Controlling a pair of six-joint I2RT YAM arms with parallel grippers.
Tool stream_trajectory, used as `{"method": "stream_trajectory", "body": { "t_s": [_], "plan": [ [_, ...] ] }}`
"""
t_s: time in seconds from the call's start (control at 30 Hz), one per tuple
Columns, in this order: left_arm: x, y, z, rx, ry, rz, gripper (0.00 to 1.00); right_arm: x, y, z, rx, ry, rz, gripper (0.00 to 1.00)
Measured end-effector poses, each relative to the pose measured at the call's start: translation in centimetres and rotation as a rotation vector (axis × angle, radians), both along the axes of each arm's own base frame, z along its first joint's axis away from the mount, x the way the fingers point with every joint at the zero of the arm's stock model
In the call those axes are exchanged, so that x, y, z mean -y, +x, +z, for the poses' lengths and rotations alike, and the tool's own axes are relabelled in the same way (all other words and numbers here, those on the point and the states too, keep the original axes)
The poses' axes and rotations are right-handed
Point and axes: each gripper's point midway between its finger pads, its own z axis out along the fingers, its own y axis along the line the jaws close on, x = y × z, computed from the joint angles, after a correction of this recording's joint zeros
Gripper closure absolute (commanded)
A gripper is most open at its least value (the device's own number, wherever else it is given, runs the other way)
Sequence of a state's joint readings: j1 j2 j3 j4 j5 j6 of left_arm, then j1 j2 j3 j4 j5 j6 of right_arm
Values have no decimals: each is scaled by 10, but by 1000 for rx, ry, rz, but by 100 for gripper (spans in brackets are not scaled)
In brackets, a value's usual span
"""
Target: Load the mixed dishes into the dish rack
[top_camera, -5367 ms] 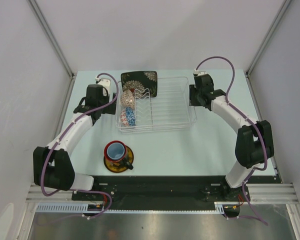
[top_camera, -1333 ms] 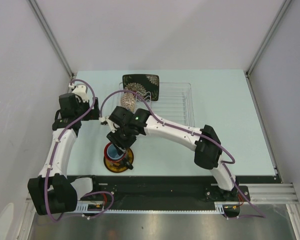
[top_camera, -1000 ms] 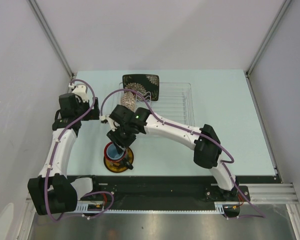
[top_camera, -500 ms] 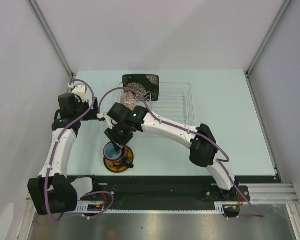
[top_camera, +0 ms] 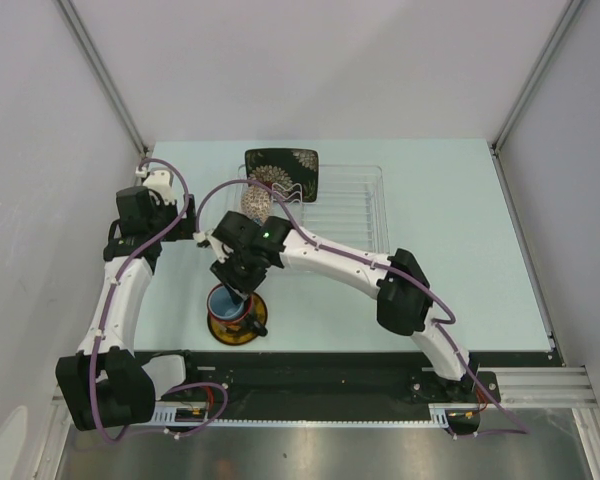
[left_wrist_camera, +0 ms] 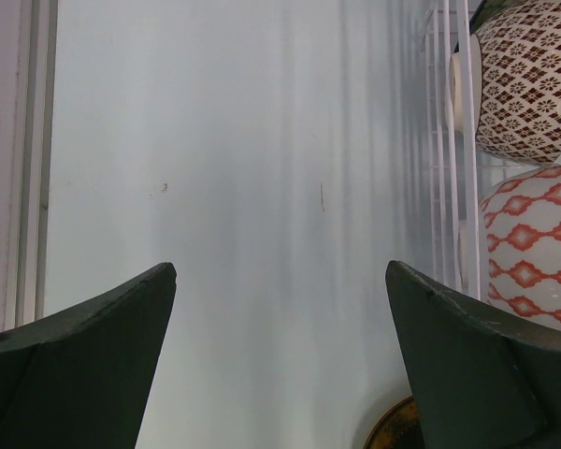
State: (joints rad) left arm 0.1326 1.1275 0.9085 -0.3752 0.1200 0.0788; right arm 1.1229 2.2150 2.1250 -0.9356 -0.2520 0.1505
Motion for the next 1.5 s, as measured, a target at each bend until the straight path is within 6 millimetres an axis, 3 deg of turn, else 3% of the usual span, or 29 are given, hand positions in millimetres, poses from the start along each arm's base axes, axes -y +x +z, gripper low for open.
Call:
{"method": "stream_trajectory", "body": {
  "t_s": [0.43,0.77,0.9,1.03,1.17,1.23,1.37,1.43,1.5],
  "plan": [
    [-1,0,1,3,1,3,0,-9,13,-14,114,-53,-7,100],
    [-3,6,18,41,1,4,0,-6,14,-12,159,-79,-11,100],
    [0,9,32,66,-8,-9,0,-1,17,2,185,-76,-21,100],
    [7,13,52,101,-41,-33,0,5,27,47,227,-8,-53,100],
    [16,16,81,148,-82,-61,0,21,50,124,297,135,-125,100],
    [22,17,98,178,-110,-85,0,41,64,168,338,213,-176,100],
    [46,14,131,221,-205,-181,0,109,87,248,405,379,-308,100],
    [63,11,145,235,-276,-251,0,149,91,266,407,448,-379,100],
    [81,8,154,230,-365,-325,0,187,91,269,380,534,-449,100]
  ]
}}
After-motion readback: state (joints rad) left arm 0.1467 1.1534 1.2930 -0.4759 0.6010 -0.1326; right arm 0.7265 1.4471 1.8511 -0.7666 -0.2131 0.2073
